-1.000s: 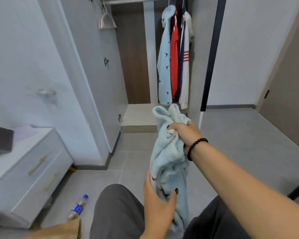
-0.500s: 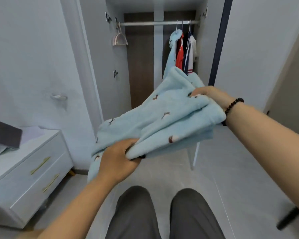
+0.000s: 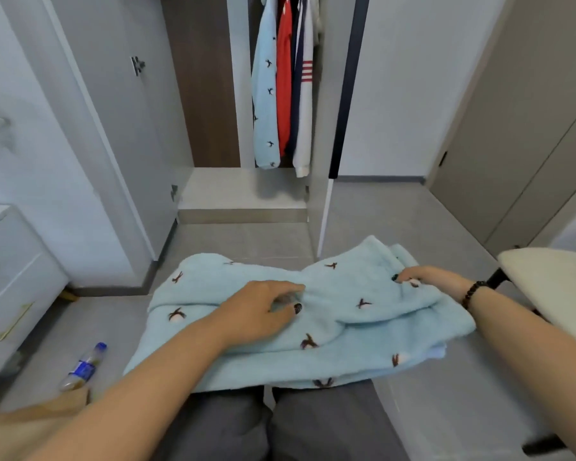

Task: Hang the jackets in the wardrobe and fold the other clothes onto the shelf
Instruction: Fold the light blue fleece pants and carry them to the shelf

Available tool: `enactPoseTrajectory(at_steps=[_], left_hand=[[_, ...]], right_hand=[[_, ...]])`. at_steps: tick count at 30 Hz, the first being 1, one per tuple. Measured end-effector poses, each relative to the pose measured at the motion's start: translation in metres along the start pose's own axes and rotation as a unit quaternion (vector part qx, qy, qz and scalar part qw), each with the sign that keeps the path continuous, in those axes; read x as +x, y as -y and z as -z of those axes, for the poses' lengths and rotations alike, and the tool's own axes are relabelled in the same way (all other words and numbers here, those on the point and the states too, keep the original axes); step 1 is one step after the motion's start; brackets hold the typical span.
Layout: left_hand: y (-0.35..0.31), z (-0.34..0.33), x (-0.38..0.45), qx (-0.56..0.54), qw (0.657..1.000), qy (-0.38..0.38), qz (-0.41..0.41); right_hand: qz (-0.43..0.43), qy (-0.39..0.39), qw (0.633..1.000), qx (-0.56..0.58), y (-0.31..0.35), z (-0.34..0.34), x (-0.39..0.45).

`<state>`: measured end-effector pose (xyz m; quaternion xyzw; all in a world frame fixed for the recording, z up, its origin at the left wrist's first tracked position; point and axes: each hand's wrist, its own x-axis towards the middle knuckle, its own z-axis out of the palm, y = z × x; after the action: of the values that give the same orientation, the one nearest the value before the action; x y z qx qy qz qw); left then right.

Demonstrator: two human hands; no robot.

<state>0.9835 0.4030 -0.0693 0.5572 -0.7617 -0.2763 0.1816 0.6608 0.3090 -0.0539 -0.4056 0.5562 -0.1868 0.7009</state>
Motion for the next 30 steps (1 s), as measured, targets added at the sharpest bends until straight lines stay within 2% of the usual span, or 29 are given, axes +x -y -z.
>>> enactPoseTrajectory(at_steps=[2,4,5,7,10,12,14,16,19,21,24,26,30], left_hand=[[0.008,-0.002,0.013,0.07,0.997,0.039,-0.001],[0.017,-0.002,0.022,0.095,0.994,0.046,-0.002],[0.021,0.002,0.024,0.085,0.996,0.03,-0.005],[0.031,0.016,0.024,0.052,0.998,-0.028,-0.004],[0.055,0.044,0.019,0.024,0.992,-0.113,0.055],[0.077,0.056,0.012,0.013,0.984,-0.133,0.117],[0.096,0.062,0.004,0.0,0.974,-0.152,0.17],[0.111,0.063,-0.004,-0.027,0.963,-0.178,0.199],[0.126,0.066,-0.013,-0.136,0.939,-0.228,0.218],[0.134,0.071,-0.019,-0.223,0.913,-0.255,0.229],[0.148,0.08,-0.029,-0.292,0.892,-0.24,0.25],[0.158,0.083,-0.035,-0.341,0.872,-0.232,0.263],[0.17,0.082,-0.046,-0.371,0.854,-0.242,0.273]], right_hand=[[-0.004,0.006,1.0,0.004,0.002,-0.001,0.001],[0.001,0.001,1.0,0.028,0.006,0.001,0.002],[-0.002,-0.011,1.0,0.018,0.007,0.003,0.003],[-0.032,-0.07,0.993,-0.09,0.009,0.008,0.006],[-0.093,-0.15,0.94,-0.293,0.009,0.007,0.013],[-0.127,-0.169,0.887,-0.411,0.008,-0.008,0.018],[-0.126,-0.197,0.831,-0.505,0.009,-0.029,0.029],[-0.057,-0.222,0.805,-0.547,0.014,-0.058,0.043],[0.133,-0.186,0.807,-0.545,0.027,-0.116,0.055],[0.28,-0.12,0.794,-0.526,0.031,-0.163,0.05],[0.437,0.015,0.737,-0.516,0.022,-0.23,0.037],[0.484,0.079,0.703,-0.515,0.012,-0.267,0.031],[0.507,0.104,0.668,-0.535,-0.001,-0.309,0.032]])
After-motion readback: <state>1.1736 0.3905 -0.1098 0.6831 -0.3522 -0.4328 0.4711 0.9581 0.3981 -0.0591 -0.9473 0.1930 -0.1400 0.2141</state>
